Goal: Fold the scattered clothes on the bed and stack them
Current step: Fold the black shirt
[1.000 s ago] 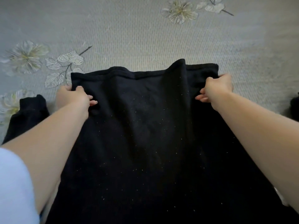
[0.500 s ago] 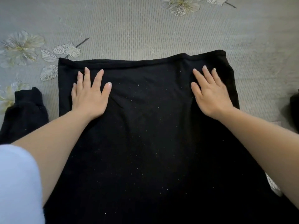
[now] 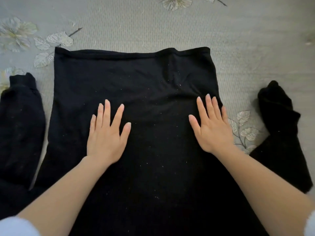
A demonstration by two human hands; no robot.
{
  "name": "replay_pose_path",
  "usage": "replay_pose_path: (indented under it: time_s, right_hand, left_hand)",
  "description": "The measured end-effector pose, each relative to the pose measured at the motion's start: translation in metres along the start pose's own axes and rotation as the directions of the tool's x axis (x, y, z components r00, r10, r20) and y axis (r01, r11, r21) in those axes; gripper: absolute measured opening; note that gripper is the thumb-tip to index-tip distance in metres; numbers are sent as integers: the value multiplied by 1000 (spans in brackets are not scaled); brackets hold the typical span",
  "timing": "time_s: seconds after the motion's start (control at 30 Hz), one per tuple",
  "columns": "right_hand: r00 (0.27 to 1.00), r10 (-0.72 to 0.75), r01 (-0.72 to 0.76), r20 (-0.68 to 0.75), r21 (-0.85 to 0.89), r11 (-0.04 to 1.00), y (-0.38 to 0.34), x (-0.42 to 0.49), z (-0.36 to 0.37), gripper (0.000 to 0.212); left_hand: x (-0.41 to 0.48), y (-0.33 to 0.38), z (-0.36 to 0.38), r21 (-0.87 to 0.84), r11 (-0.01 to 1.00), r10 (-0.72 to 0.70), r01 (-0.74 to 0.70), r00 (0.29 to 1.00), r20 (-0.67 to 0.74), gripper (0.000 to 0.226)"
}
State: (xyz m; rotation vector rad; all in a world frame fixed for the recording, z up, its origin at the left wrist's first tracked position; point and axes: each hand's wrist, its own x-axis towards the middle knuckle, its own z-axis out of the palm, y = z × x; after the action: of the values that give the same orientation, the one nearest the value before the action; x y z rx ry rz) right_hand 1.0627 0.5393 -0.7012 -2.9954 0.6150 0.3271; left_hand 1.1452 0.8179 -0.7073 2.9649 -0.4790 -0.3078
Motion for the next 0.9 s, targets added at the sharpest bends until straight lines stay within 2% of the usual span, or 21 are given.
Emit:
replay_pose_path:
  time_s: [0.07, 0.17, 0.23, 0.33, 0.4, 0.43, 0.5, 0.57, 0.6, 0.63, 0.7, 0.77, 0.8, 0.83, 0.9]
  right_hand:
    - [1000, 2, -2, 13, -3, 1000, -2, -4, -4, 65]
    - [981, -186, 186, -48, -11, 983, 3, -43, 1, 64]
    - [963, -268, 268, 8, -64, 961, 28, -75, 8, 66]
    - [961, -276, 277, 28, -42, 960, 79, -108, 1, 65]
    - [962, -267, 270, -56, 58, 961, 112, -121, -13, 57]
    - [974, -188, 206, -123, 148, 967, 128, -124, -18, 53]
    - [971, 153, -75, -181, 379, 922, 162, -126, -29, 45]
    - [860, 508, -398, -50, 556, 729, 190, -121, -36, 47]
    - [803, 595, -511, 47, 569, 645, 202, -118, -40, 50]
    - [774, 620, -581, 131, 537, 611, 209, -117, -42, 55]
    - [801, 553, -592, 229, 442, 674, 214, -115, -37, 60]
    - [853, 444, -520, 273, 507, 687, 209, -109, -34, 40]
    - [859, 411, -508, 305, 608, 610, 204, -107, -37, 27]
    - [836, 406, -534, 369, 719, 444, 201, -105, -45, 19]
    - [749, 378, -587, 544, 810, -3, 206, -105, -63, 12]
  left_hand:
    - [-5, 11, -4, 28, 998, -63, 62, 998, 24, 68]
    - [-42, 35, 1, -3, 997, -73, 74, 996, 52, 69]
    - [-75, 50, 10, -24, 996, -86, 88, 994, 65, 67]
    - [-107, 78, 15, -89, 955, -278, 284, 958, 73, 68]
    - [-120, 115, 16, -152, 951, -262, 270, 962, 72, 67]
    - [-128, 138, 18, -190, 960, -200, 207, 978, 58, 65]
    - [-150, 190, 25, -276, 959, -69, 71, 998, 16, 62]
    - [-173, 231, 43, -280, 960, -2, 15, 999, 46, 63]
    - [-182, 247, 53, -246, 969, 6, 11, 998, 69, 65]
    - [-190, 259, 61, -205, 979, -8, 24, 997, 80, 66]
    - [-195, 269, 68, -165, 984, -62, 74, 995, 77, 66]
    - [-195, 269, 71, -163, 984, -64, 73, 996, 59, 65]
    - [-195, 268, 72, -169, 984, -53, 61, 997, 49, 65]
    - [-194, 267, 72, -177, 983, -45, 53, 998, 48, 66]
    - [-194, 267, 70, -188, 981, -38, 51, 997, 70, 68]
